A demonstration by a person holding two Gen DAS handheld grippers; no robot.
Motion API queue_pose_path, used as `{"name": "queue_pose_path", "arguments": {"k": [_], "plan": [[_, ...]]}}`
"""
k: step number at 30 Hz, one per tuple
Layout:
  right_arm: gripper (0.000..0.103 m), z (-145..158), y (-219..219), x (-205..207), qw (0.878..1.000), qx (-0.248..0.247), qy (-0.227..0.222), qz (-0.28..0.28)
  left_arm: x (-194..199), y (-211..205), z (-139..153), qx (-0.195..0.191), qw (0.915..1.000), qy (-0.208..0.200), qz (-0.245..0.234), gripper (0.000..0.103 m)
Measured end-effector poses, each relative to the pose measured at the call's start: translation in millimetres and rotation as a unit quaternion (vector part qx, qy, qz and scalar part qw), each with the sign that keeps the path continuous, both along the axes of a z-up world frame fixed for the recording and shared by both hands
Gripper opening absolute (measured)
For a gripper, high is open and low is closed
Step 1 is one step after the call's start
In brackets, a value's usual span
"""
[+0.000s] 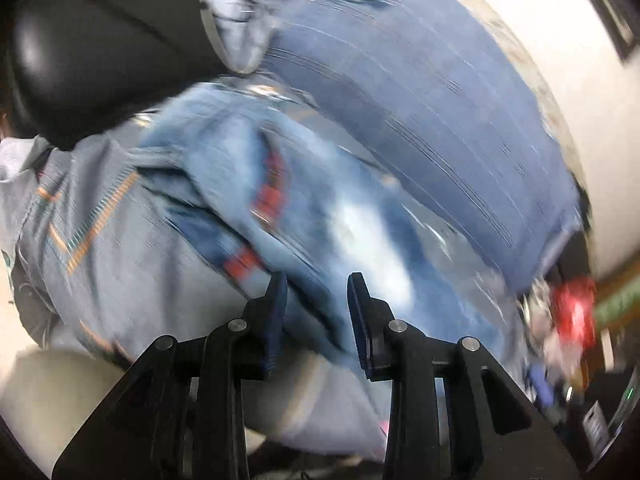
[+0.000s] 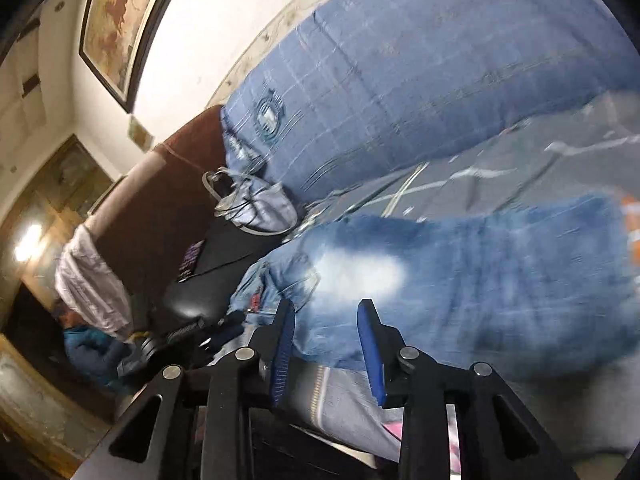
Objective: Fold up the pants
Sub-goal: 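Release the jeans and lift both grippers away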
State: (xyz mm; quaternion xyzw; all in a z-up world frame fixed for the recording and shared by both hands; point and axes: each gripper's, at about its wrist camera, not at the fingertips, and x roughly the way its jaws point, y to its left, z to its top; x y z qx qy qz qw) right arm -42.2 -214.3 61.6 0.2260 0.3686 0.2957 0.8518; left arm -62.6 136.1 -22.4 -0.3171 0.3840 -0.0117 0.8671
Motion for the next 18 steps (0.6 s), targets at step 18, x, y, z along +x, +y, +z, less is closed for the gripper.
{"name": "queue_pose_path", "arguments": {"k": [18], "plan": [[0.032, 176, -30, -87, 0.993, 0.114, -0.029, -0.002, -105, -72, 212, -0.044, 0.9775, -0.145, -0.146, 0.029]]}}
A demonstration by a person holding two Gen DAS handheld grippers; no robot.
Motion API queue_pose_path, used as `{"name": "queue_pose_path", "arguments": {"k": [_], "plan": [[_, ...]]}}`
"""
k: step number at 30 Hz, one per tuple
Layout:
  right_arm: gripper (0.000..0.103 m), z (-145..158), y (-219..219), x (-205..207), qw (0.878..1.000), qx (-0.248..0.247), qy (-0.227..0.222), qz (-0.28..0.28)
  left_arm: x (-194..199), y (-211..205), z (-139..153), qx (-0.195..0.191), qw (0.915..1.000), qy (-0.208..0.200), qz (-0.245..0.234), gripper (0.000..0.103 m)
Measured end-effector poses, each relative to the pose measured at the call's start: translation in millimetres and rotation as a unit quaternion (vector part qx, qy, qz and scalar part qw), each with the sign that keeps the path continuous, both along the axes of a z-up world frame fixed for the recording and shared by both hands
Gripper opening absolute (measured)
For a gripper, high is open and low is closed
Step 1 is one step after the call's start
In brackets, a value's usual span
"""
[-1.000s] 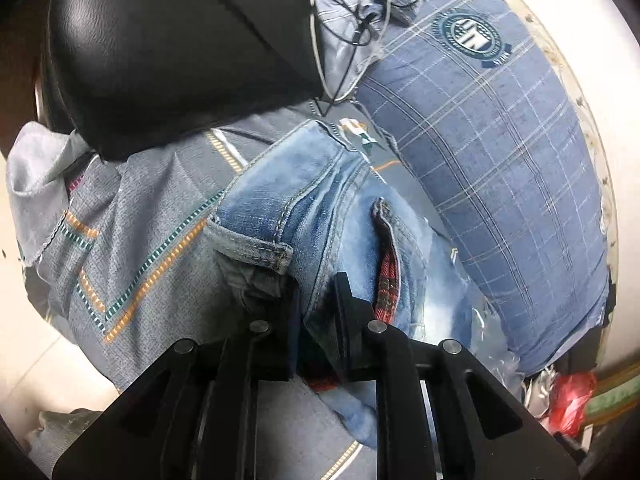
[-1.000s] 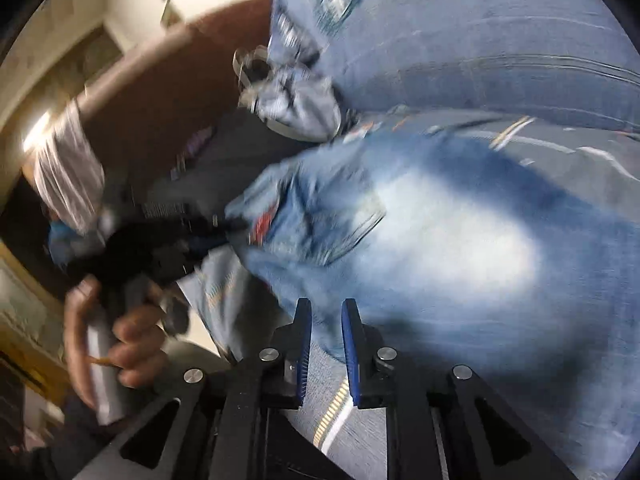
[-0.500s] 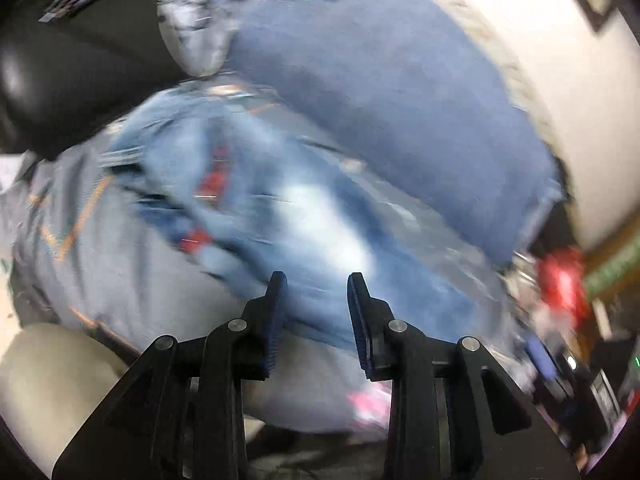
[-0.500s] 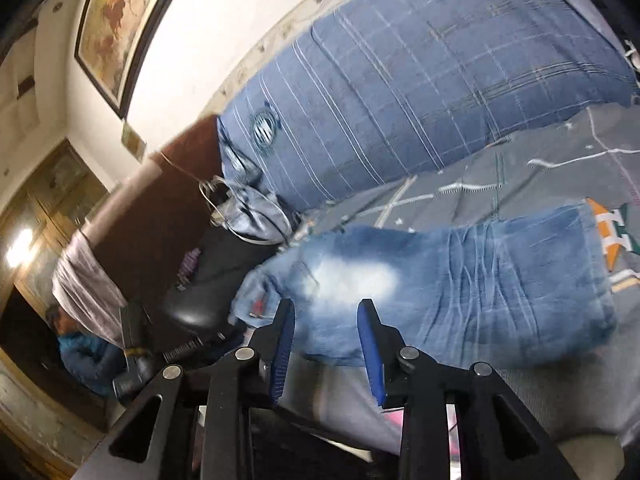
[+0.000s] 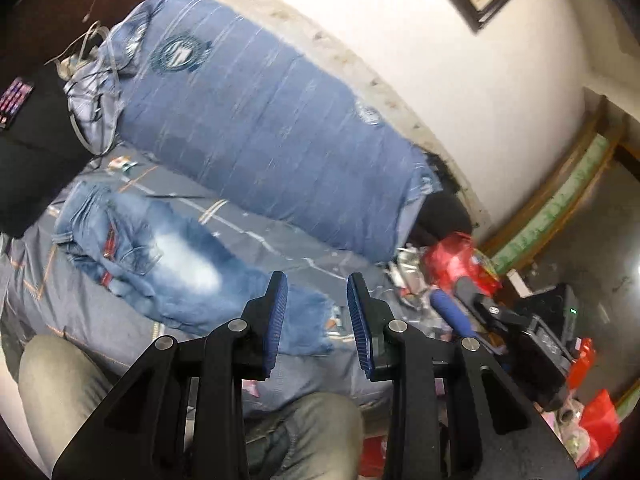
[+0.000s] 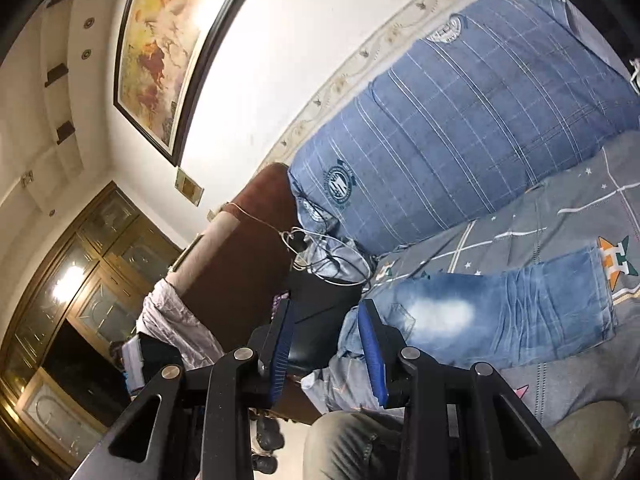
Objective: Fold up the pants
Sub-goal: 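Release the jeans and lift both grippers away, then grasp the folded leg end of the jeans with both grippers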
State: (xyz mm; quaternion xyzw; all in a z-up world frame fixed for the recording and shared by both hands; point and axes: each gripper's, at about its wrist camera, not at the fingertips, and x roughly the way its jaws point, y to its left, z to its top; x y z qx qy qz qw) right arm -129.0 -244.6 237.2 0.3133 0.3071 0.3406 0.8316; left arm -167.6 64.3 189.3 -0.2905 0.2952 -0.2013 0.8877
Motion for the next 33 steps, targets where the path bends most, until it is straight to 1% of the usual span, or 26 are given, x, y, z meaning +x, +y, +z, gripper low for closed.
{"name": "queue_pose_path", "arguments": {"k": [2, 5, 9, 11, 13, 17, 19, 21, 23, 26, 27, 29, 31, 32, 33], "plan": [[0.032, 5, 4, -7, 1.0, -0.012, -0.002, 0.001, -9, -1, 6, 0.004, 1.0, -0.005, -0.003, 0.029], [0.032, 11, 11, -13, 0.999, -0.035, -0.008, 0.0, -22, -2, 14, 0.011, 0.9996, -0.024, -0.006, 0.029], [0.033, 6, 14, -13, 0.998, -0.055, -0.011, -0.008, -25, 0, 8, 0.017, 0.9996, -0.022, 0.0, 0.029], [0.033, -2, 14, -8, 0.998, -0.065, -0.001, -0.012, -20, 0, 1, 0.016, 0.9998, -0.014, -0.004, 0.029], [0.033, -15, 10, -1, 0.998, -0.062, 0.015, -0.012, -13, 0, -8, 0.014, 0.9999, -0.005, -0.005, 0.029], [0.033, -40, -5, 14, 0.996, -0.066, 0.042, -0.034, 5, -1, -26, 0.016, 0.9998, 0.011, -0.007, 0.029], [0.034, -51, -14, 23, 0.996, -0.067, 0.053, -0.04, 18, -4, -39, 0.014, 0.9995, 0.023, -0.018, 0.029], [0.034, -65, -26, 38, 0.994, -0.073, 0.073, -0.043, 29, -8, -49, 0.015, 0.9991, 0.033, -0.023, 0.029], [0.035, -82, -41, 52, 0.991, -0.075, 0.094, -0.054, 44, -14, -63, 0.016, 0.9984, 0.046, -0.028, 0.029], [0.035, -116, -70, 74, 0.986, -0.07, 0.126, -0.083, 69, -32, -90, 0.023, 0.9961, 0.071, -0.048, 0.029], [0.035, -129, -80, 81, 0.983, -0.068, 0.138, -0.096, 80, -42, -102, 0.03, 0.9945, 0.081, -0.06, 0.029], [0.035, -151, -100, 94, 0.978, -0.062, 0.158, -0.124, 93, -54, -116, 0.043, 0.9924, 0.091, -0.072, 0.029], [0.035, -170, -118, 107, 0.972, -0.059, 0.178, -0.145, 108, -72, -132, 0.064, 0.9891, 0.094, -0.093, 0.029], [0.035, -183, -129, 115, 0.966, -0.06, 0.191, -0.16, 115, -82, -139, 0.079, 0.9871, 0.093, -0.104, 0.029], [0.035, -190, -135, 118, 0.964, -0.06, 0.196, -0.168, 119, -89, -145, 0.088, 0.9854, 0.093, -0.112, 0.029]]}}
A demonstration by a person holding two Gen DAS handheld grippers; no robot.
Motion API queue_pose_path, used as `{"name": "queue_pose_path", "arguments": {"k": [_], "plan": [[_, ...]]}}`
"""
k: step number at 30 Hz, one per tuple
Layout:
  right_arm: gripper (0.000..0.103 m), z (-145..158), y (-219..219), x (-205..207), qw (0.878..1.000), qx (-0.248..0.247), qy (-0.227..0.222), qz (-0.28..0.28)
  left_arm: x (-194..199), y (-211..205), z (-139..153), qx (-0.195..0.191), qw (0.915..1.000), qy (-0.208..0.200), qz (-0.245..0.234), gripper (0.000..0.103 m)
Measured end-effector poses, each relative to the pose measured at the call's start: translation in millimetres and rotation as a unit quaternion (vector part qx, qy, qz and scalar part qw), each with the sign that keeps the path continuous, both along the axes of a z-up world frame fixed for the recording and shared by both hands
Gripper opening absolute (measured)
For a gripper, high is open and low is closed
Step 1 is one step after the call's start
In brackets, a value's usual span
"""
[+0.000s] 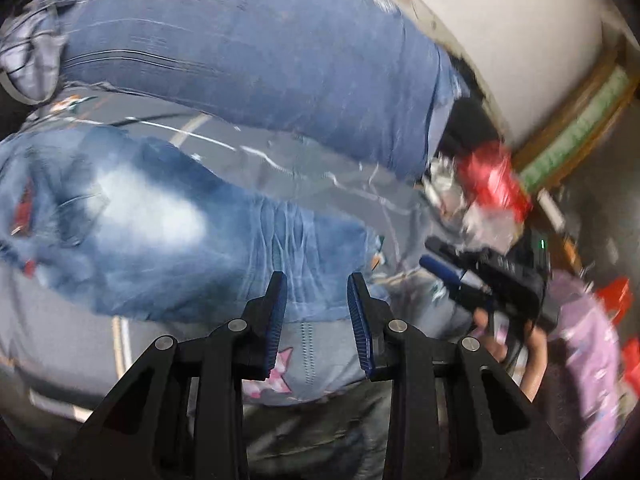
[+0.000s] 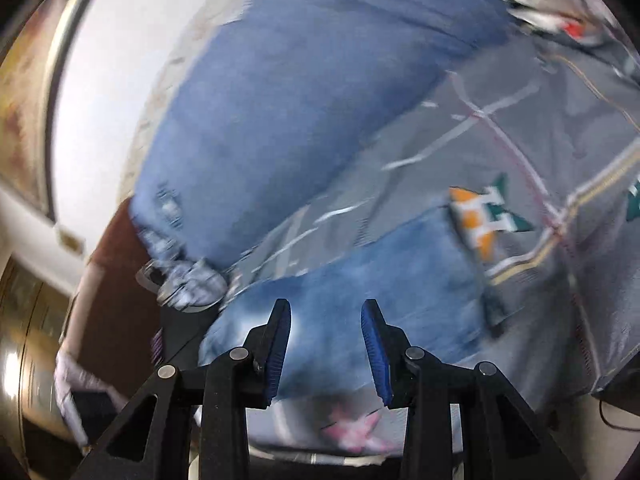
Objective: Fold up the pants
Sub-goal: 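Grasp the folded leg end of the jeans with both grippers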
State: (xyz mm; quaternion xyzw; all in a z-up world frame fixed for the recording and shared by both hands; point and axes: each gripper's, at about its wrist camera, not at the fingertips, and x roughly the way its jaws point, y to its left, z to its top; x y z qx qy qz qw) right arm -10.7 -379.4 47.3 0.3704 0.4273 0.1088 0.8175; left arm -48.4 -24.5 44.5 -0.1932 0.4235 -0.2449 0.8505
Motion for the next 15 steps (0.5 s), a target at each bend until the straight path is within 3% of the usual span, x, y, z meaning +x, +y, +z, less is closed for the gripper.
{"name": "queue_pose_path", "arguments": {"k": [4, 8, 12, 15], "plan": [[0.035, -51, -28, 5, 0.999, 0.015, 0.037, -0.036, 17, -41, -34, 0.029, 0.9978, 0.0, -0.059, 0.029], [0.035, -79, -43, 9, 0.997, 0.009, 0.048, -0.062, 18, -76, -63, 0.036, 0.9936, -0.003, -0.107, 0.029], [0.035, -86, -49, 14, 0.997, 0.029, 0.027, -0.063, 12, -114, -76, 0.075, 0.9833, -0.015, -0.165, 0.029], [0.035, -84, -55, 12, 0.997, 0.043, 0.016, -0.068, 8, -147, -82, 0.1, 0.9708, -0.026, -0.216, 0.029]]}}
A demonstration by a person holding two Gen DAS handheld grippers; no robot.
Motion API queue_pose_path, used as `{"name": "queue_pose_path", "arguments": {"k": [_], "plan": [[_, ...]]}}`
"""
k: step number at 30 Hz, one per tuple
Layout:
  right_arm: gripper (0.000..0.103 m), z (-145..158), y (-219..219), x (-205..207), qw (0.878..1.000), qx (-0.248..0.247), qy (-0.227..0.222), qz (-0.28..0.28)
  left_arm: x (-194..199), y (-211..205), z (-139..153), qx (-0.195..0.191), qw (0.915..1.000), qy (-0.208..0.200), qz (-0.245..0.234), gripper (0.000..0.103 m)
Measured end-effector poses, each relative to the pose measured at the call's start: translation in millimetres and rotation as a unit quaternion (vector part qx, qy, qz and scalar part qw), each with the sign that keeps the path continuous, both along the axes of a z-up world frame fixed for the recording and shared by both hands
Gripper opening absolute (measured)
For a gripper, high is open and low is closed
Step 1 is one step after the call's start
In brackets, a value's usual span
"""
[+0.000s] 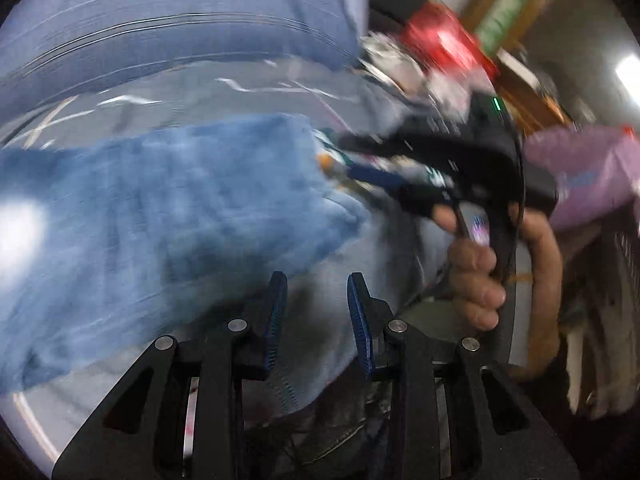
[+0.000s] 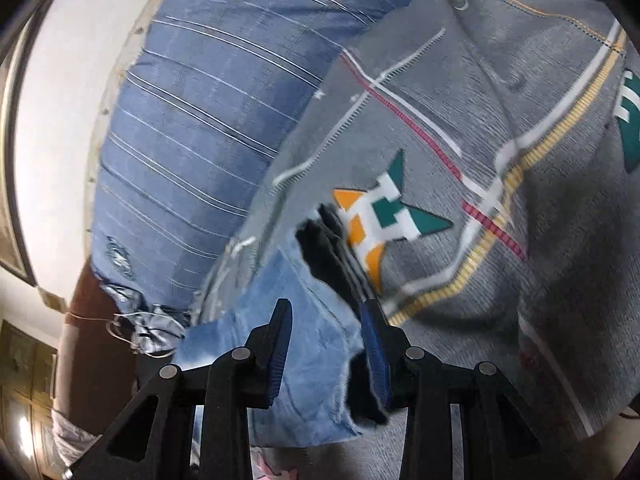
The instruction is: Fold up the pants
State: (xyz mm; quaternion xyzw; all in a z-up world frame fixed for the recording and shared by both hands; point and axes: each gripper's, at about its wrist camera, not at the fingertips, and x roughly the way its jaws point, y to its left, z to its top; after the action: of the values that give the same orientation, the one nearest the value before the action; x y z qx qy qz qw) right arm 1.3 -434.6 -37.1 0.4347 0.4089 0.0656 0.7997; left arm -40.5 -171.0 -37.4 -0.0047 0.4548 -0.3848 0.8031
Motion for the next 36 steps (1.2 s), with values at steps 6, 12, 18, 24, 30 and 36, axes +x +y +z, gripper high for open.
{"name": "queue_pose_path", "arguments": {"k": [6, 12, 18, 24, 30, 36], "plan": [[0.035, 6, -9, -12, 0.999, 0.011, -0.016, -0.027, 2, -38, -18, 0.032, 0.9984, -0.002, -0.047, 0.029], [0.035, -1, -30, -23, 0.995, 0.056, -0.018, -0.076, 24, -76, -35, 0.088, 0.9935, -0.036, -0.062, 0.029], [0.035, -3, -36, -27, 0.994, 0.069, -0.02, -0.079, 26, -113, -41, 0.164, 0.9773, -0.107, -0.081, 0.029], [0.035, -6, -35, -27, 0.993, 0.091, -0.027, -0.074, 29, -120, -41, 0.197, 0.9702, -0.124, -0.068, 0.032], [0.035, -9, -36, -25, 0.993, 0.084, -0.023, -0.077, 39, -127, -45, 0.188, 0.9721, -0.134, -0.041, 0.027], [0.035, -23, -38, -18, 0.993, 0.1, -0.003, -0.065, 65, -82, -21, 0.053, 0.9979, -0.034, 0.012, 0.02]]}}
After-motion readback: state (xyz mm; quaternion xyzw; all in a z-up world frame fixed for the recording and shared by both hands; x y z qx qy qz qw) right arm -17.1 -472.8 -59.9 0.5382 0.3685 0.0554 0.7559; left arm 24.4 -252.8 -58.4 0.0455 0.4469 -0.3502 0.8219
